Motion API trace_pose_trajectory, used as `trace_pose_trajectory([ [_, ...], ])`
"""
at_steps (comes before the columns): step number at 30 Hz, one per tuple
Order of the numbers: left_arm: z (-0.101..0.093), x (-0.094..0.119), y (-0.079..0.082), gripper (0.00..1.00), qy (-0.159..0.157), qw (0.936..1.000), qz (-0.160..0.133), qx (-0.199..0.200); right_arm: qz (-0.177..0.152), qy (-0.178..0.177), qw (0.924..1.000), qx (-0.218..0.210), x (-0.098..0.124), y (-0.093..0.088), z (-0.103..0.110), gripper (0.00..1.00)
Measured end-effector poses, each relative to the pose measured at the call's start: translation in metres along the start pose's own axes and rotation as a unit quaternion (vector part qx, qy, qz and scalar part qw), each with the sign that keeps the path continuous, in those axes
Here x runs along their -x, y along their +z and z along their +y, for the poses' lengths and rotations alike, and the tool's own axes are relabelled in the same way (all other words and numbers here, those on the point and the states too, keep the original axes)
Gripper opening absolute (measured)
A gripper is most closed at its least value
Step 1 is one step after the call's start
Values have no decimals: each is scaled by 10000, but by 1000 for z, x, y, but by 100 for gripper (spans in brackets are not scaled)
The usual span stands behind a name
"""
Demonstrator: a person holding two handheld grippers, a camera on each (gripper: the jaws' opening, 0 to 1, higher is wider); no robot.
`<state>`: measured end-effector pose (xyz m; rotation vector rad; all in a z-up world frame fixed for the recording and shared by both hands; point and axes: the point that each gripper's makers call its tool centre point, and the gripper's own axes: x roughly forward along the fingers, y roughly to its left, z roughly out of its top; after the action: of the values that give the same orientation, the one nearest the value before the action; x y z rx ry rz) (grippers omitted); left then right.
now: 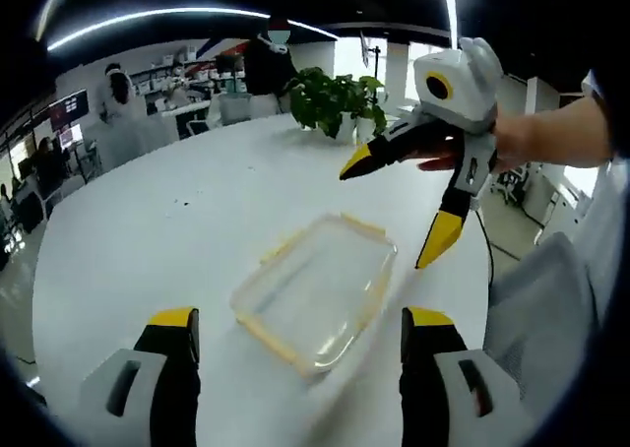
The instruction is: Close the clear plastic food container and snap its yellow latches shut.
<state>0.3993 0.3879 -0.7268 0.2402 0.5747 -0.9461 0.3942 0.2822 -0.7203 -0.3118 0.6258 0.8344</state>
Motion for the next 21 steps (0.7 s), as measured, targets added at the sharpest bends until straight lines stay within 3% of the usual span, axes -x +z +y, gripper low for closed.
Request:
trace_pose_trajectory([
  [11,-8,16,-5,83,31,9963,-507,694,-712,-64,9947,-737,17,1,12,83],
  [21,-14,28,-15,83,197,9955,-626,687,-977,-330,9912,-830,34,-5,13,83],
])
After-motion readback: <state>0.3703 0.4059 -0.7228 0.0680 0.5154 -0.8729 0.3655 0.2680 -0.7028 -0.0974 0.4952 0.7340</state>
